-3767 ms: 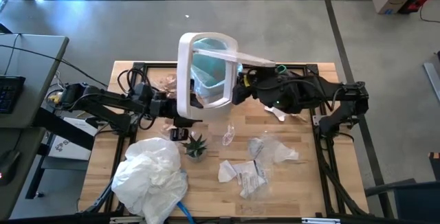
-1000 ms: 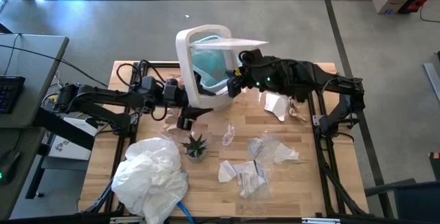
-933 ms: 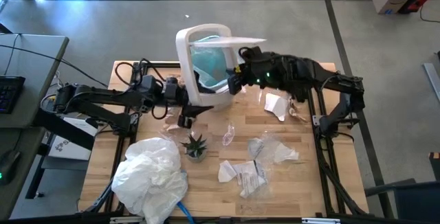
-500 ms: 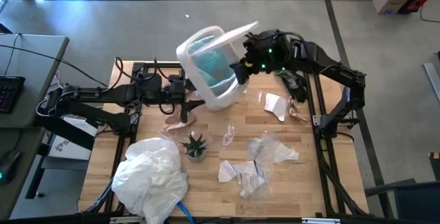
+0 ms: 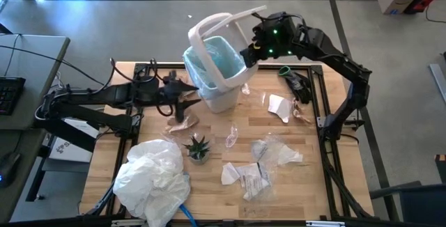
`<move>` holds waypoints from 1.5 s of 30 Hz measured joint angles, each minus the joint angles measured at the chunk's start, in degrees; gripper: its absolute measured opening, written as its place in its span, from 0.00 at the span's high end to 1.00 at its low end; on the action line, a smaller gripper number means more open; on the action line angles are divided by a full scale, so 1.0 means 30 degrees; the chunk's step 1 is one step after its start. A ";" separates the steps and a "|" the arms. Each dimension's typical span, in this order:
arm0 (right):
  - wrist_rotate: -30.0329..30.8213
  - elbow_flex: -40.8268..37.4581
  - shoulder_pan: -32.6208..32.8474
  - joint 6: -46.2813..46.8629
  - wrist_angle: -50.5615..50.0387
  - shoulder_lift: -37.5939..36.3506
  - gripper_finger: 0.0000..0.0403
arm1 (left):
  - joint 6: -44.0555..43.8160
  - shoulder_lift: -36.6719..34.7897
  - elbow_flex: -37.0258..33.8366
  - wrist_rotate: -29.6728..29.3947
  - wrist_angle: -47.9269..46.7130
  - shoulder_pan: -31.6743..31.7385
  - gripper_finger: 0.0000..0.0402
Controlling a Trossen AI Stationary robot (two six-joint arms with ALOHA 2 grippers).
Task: Place trash/remove bag and relplace
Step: Adjust the trash bin
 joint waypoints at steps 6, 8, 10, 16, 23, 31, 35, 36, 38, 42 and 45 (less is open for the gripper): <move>-0.0547 0.0000 -0.0600 0.0031 -0.0161 0.1290 0.92 | 0.0042 -0.0203 0.0000 -0.4198 -0.1404 0.0734 0.53; -0.0867 0.0000 -0.0790 -0.0015 -0.0211 0.1766 0.92 | -0.0031 -0.0143 -0.0007 -0.5162 -0.1582 0.1233 0.53; -0.0969 0.0000 -0.0868 -0.0018 -0.0347 0.2178 0.92 | -0.0321 -0.0135 -0.0007 -0.5428 -0.1739 0.1896 0.53; -0.0652 -0.0006 -0.1161 -0.0245 -0.0354 0.2402 0.92 | -0.0808 0.0179 -0.0007 -0.4467 -0.1872 0.4867 0.53; 0.0022 -0.0001 -0.1186 -0.0603 -0.0485 0.2438 0.92 | -0.0837 0.1613 -0.0007 -0.0753 -0.1041 0.8369 0.53; 0.0381 0.0000 -0.1310 -0.1020 -0.0326 0.2438 0.92 | -0.0820 0.3664 -0.0007 0.1825 0.0575 0.9332 0.53; 0.1017 0.0000 -0.1310 -0.1086 -0.0798 0.2438 0.90 | -0.0815 0.4150 -0.0007 0.1950 0.0701 0.9221 0.53; 0.1044 0.0000 -0.1310 -0.1079 -0.1059 0.2438 0.89 | -0.0780 0.4206 -0.0007 0.1954 0.0739 0.9169 0.53; 0.1322 0.0000 -0.1310 -0.1086 -0.1637 0.2438 0.88 | -0.0643 0.4243 -0.0007 0.1963 0.0818 0.9071 0.53; 0.1786 0.0000 -0.1303 -0.1158 -0.2157 0.2438 0.89 | -0.0649 0.4243 -0.0007 0.2321 0.1238 0.8982 0.53; 0.1834 0.0000 -0.1220 -0.1018 -0.2136 0.2438 0.89 | -0.0743 0.4243 -0.0007 0.2646 0.1371 0.8983 0.53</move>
